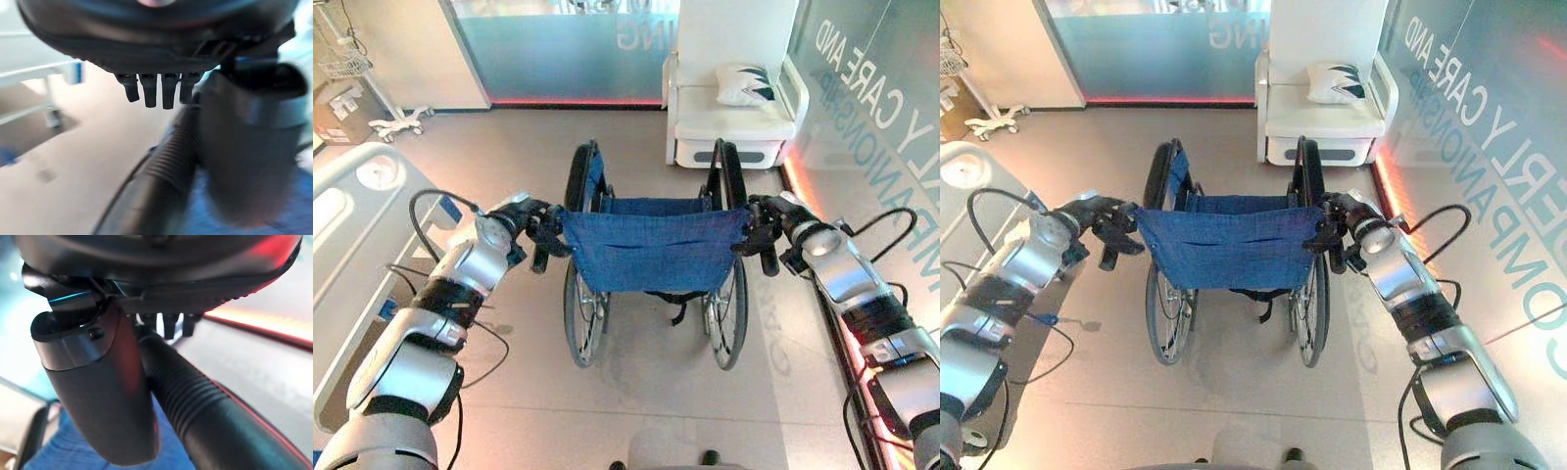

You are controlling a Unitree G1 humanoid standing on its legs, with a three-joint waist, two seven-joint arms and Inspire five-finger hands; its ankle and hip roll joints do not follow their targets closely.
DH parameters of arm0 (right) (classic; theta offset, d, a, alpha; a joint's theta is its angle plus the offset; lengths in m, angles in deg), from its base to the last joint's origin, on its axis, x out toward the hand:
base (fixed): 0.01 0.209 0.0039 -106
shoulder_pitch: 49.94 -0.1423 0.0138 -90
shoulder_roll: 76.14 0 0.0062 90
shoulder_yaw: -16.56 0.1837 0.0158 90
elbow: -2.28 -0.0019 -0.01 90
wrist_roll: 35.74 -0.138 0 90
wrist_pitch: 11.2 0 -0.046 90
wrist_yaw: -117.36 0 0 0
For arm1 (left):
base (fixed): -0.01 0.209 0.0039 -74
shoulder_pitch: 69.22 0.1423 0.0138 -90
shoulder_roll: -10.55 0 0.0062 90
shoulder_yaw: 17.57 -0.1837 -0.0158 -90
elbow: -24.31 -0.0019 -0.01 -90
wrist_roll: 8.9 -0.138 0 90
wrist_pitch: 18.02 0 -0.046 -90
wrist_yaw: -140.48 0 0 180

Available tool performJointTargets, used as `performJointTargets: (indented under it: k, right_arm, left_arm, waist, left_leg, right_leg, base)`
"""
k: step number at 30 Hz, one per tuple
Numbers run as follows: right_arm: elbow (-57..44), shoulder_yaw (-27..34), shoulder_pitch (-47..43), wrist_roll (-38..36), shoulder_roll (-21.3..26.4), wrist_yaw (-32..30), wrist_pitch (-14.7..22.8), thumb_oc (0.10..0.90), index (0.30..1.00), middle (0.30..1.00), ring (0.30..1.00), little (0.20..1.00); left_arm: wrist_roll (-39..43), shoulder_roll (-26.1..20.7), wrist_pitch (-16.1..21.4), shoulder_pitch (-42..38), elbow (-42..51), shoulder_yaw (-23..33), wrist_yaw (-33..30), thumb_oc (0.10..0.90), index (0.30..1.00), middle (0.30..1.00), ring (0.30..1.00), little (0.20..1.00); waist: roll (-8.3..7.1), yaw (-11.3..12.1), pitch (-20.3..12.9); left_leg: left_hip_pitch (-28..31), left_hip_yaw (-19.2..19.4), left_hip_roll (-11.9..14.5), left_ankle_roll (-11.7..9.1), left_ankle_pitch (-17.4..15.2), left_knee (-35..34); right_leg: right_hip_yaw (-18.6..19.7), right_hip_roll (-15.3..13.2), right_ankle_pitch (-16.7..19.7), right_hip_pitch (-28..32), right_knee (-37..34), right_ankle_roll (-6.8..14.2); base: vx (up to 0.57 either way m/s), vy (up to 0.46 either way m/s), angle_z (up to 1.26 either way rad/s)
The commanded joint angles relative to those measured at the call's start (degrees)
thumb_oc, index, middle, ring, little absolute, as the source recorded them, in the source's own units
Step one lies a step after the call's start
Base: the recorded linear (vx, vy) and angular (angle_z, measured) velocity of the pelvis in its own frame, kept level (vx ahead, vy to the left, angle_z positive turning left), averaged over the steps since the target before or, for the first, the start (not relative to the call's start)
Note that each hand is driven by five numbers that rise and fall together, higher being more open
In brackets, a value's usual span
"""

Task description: Push the wheelchair next to the bed

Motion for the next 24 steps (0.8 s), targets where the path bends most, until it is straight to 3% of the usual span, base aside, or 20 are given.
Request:
performJointTargets:
  k: [1, 6, 12, 16, 24]
  right_arm:
    - [11.3, -4.5, -2.0, 7.6, 8.2, 1.2, -7.1, 0.800, 0.900, 0.900, 0.900, 0.900]
    - [16.0, -6.5, -4.3, 5.0, 6.4, 1.2, -6.9, 0.800, 0.900, 0.900, 0.900, 0.900]
    - [18.1, -6.9, -4.7, 2.6, 4.3, -0.1, -8.0, 0.800, 0.900, 0.900, 0.900, 0.900]
    - [18.8, -7.5, -5.7, 2.0, 3.5, -0.7, -8.3, 0.800, 0.900, 0.900, 0.900, 0.900]
    - [20.4, -9.0, -8.4, 1.6, 2.8, -0.1, -10.1, 0.800, 0.900, 0.900, 0.900, 0.900]
  left_arm:
    - [-2.2, -8.2, -7.3, -1.4, -10.7, -0.8, -1.3, 0.800, 0.900, 0.900, 0.900, 0.900]
    - [6.7, -6.2, -9.4, -1.9, -13.9, 0.1, -5.9, 0.800, 0.900, 0.900, 0.900, 0.900]
    - [6.1, -3.5, -9.7, -1.0, -15.2, 0.8, -8.0, 0.800, 0.900, 0.900, 0.900, 0.900]
    - [1.7, -1.6, -8.7, -1.6, -15.9, -0.5, -6.4, 0.800, 0.900, 0.900, 0.900, 0.900]
    - [-16.0, 0.2, -1.2, -5.9, -17.1, -7.9, -2.5, 0.800, 0.900, 0.900, 0.900, 0.900]
  waist:
    - [-1.31, 0.6, -0.7]
    - [-1.52, 1.0, -0.9]
    - [-1.86, 1.3, -0.9]
    - [-2.00, 1.0, -0.8]
    - [-2.18, 0.1, -0.7]
  left_leg:
    - [-2.6, 0.7, -4.3, 1.8, -1.3, 3.6]
    - [-2.7, 0.6, -4.3, 1.7, -1.3, 3.7]
    - [-3.0, 0.2, -4.4, 1.6, -1.1, 3.6]
    - [-3.1, 0.2, -4.5, 1.7, -1.2, 3.8]
    - [-2.9, 1.0, -4.5, 1.7, -1.4, 3.8]
  right_leg:
    - [1.1, 3.9, -1.2, -1.0, 3.6, -2.2]
    - [1.0, 3.9, -1.2, -0.8, 3.3, -2.4]
    - [1.1, 3.9, -1.2, -1.0, 3.4, -2.5]
    - [1.5, 4.0, -1.3, -1.3, 3.7, -2.6]
    - [2.6, 4.2, -1.3, -1.4, 3.7, -2.6]
  base:
    - [0.05, -0.009, 0.01]
    - [0.03, -0.005, 0.00]
    - [0.00, -0.002, 0.01]
    - [0.00, 0.000, 0.00]
    - [0.00, 0.000, 0.00]
